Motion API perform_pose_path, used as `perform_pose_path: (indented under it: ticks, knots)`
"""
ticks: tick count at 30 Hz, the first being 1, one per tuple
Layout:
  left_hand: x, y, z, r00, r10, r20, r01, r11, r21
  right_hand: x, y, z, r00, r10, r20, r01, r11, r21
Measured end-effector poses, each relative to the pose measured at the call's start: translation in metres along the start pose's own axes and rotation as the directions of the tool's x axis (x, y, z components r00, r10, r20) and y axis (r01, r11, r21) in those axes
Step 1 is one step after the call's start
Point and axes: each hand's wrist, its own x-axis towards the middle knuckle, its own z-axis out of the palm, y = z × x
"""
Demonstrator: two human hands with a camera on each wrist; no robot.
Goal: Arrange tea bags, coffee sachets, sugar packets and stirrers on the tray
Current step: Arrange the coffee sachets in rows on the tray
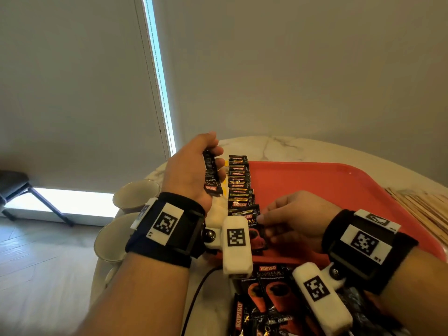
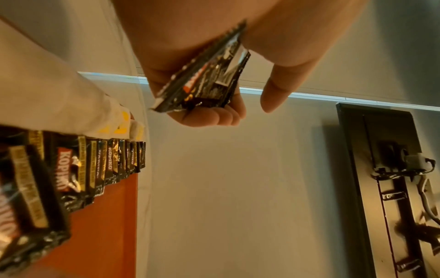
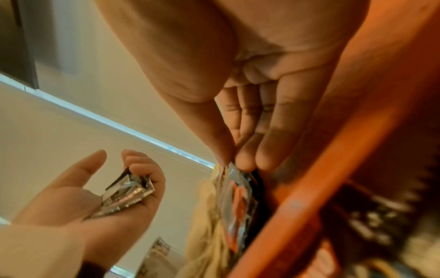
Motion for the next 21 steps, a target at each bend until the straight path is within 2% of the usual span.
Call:
perform_pose_path:
  ticks: [7, 21]
  knots:
    - [0.000, 0.000, 0.000, 0.999, -0.040, -0.016, 0.040, 0.999, -0.032, -0.010, 0.004, 0.003, 0.999, 0.005, -0.047, -0.005, 1.000, -0.011]
    - [0.001, 0.000, 0.000, 0.999, -0.037, -0.011, 0.037, 0.999, -0.018, -0.013, 0.004, 0.004, 1.000, 0.025, 0.004, -0.025, 0.990, -0.142]
